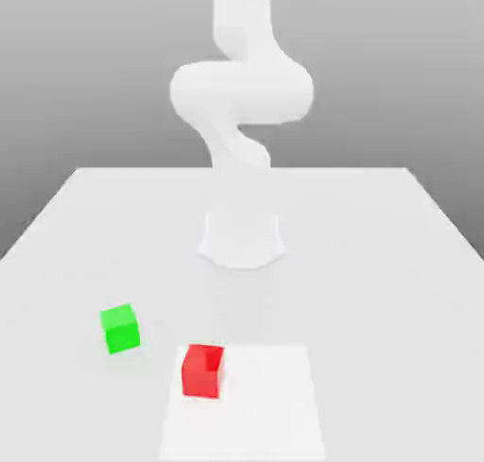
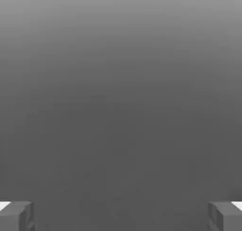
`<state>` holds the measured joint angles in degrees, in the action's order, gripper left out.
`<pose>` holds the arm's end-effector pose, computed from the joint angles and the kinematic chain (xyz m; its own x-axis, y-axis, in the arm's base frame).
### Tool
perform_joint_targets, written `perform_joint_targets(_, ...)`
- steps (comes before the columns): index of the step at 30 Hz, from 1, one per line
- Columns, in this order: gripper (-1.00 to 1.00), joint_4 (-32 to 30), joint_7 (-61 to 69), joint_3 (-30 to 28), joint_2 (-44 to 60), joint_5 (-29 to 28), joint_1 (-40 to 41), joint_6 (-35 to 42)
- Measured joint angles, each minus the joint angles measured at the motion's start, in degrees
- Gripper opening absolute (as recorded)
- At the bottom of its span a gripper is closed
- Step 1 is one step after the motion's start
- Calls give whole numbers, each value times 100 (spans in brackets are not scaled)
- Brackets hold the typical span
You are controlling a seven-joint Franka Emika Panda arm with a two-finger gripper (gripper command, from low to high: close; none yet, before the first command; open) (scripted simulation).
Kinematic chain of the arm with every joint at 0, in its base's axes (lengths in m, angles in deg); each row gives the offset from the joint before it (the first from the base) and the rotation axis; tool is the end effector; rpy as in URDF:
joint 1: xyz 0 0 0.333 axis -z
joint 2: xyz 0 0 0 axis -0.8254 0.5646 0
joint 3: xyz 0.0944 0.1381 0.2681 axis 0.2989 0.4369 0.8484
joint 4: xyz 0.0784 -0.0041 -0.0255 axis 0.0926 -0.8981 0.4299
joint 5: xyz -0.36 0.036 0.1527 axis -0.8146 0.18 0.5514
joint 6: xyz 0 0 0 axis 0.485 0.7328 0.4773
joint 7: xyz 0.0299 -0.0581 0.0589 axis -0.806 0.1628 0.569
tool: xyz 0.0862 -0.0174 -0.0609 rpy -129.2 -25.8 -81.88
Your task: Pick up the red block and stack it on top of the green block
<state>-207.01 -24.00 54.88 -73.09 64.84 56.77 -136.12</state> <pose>0.3792 -0.0026 0.6613 0.5100 -0.7202 0.4703 -0.5549 -0.6933 -0.4598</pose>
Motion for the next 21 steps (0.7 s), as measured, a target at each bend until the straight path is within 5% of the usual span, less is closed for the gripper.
perform_joint_targets(12,0,-1508,-255,-41,2601,-383,468,-1536)
perform_joint_targets(21,0,-2372,118,-149,4442,122,586,-2749)
